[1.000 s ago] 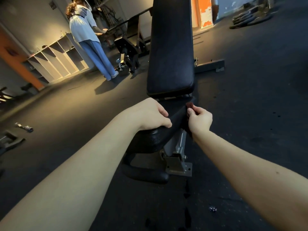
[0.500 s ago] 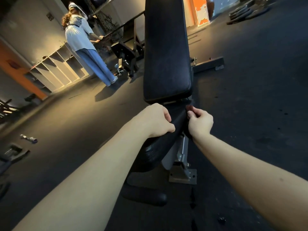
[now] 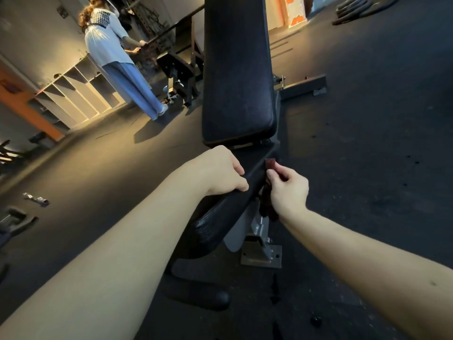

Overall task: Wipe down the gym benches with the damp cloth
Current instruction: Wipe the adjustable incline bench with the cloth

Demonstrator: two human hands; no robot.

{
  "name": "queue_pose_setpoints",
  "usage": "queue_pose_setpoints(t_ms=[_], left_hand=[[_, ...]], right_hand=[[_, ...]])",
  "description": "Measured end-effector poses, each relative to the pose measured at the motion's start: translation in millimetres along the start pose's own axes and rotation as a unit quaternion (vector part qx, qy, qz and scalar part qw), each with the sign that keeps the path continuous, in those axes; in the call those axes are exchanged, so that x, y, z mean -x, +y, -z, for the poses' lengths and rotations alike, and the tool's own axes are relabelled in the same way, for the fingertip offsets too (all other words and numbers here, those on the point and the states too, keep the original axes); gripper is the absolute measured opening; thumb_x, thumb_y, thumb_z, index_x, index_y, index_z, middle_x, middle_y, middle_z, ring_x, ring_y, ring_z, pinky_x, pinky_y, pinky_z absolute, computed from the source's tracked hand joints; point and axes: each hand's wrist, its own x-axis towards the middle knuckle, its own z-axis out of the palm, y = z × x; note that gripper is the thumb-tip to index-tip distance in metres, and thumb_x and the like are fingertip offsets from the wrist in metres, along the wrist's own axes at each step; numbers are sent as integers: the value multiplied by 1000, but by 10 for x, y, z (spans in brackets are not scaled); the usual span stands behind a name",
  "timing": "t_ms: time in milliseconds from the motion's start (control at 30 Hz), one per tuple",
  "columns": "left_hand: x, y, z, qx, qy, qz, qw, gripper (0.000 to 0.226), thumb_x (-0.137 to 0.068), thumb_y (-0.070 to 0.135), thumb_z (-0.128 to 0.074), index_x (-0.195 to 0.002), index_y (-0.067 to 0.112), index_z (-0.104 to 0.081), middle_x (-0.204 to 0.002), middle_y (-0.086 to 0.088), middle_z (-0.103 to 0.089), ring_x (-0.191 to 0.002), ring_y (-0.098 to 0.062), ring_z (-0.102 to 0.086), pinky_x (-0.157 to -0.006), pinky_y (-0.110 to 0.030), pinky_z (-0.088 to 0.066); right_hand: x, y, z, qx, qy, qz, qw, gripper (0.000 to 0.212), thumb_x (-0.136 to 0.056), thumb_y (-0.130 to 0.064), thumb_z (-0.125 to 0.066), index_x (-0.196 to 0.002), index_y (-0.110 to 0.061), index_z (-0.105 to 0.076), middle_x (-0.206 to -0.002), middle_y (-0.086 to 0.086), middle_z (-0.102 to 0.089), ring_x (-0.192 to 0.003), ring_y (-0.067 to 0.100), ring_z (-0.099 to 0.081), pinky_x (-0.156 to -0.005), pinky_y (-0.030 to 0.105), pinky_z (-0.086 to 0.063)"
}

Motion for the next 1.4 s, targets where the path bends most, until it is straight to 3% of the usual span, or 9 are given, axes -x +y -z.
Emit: queue_pose_setpoints(t_ms=[200,333,433,600,733,1067,1200,1333,1400], left_hand=[[-55,-88,-62,-2,7,-11,1000,42,-79,41,-80,-119,33,-75,-81,18,-60,-81,-6,-60,-77,-26,-45],[-41,-143,-98,8,16,-22,1000,42,-82,42,-78,-123,35,-72,-79,18,-53,-77,-3,-53,-75,-24,-40],[-52,-148,-92,12,8,-22,1000,42,-82,44,-79,-122,34,-73,-81,19,-56,-80,-3,-55,-76,-25,-42],[-67,-118,-82,2,5,-23,1000,43,-82,42,-80,-123,30,-73,-81,20,-59,-83,-6,-59,-83,-25,-45],[-70,-87,-77,-7,4,-28,1000,43,-83,41,-79,-123,29,-73,-78,20,-58,-75,-1,-54,-78,-24,-42],[-93,-153,-80,-4,-1,-33,999,43,-84,44,-78,-125,32,-72,-80,18,-56,-81,-4,-55,-82,-25,-41],[-75,-147,-54,-19,-8,-35,999,44,-85,46,-76,-126,32,-71,-97,14,-60,-92,-10,-57,-90,-28,-45],[-9,-104,-21,-19,-9,-41,999,45,-86,46,-75,-128,28,-71,-97,15,-62,-92,-7,-56,-91,-25,-44],[38,-95,-19,-23,-1,-47,999,46,-87,47,-75,-128,27,-71,-102,13,-65,-91,-5,-56,-89,-22,-41]], right_hand=[[-999,146,-209,4,52,-67,996,24,-96,-19,-68,-118,-22,-78,-108,-3,-76,-103,16,-70,-101,33,-55],[-1298,302,-221,-23,18,-110,993,29,-98,-24,-63,-125,-29,-74,-113,-6,-75,-107,18,-70,-93,26,-54],[-1180,294,-213,-27,3,-99,995,33,-104,-20,-56,-132,-31,-70,-119,-6,-72,-102,14,-68,-79,15,-52],[-623,345,-120,2,-10,-45,999,36,-100,-16,-60,-134,-23,-69,-124,-2,-71,-114,16,-66,-107,37,-52],[-268,363,5,2,-41,-12,999,33,-97,-17,-66,-129,-18,-72,-115,-3,-75,-106,12,-70,-100,33,-55],[-1222,253,-245,-58,28,-96,993,22,-94,-26,-68,-112,-33,-79,-102,-12,-77,-99,11,-72,-87,24,-56],[-904,214,-217,-40,34,-46,998,27,-95,-19,-66,-118,-27,-77,-106,-8,-77,-100,10,-72,-100,36,-57],[-254,-68,-74,-71,-10,-8,997,26,-97,-14,-66,-118,-25,-77,-102,-3,-77,-88,5,-73,-86,26,-60],[76,-154,26,-58,-48,8,997,23,-93,-22,-69,-113,-29,-78,-97,-5,-77,-89,10,-74,-83,33,-60]])
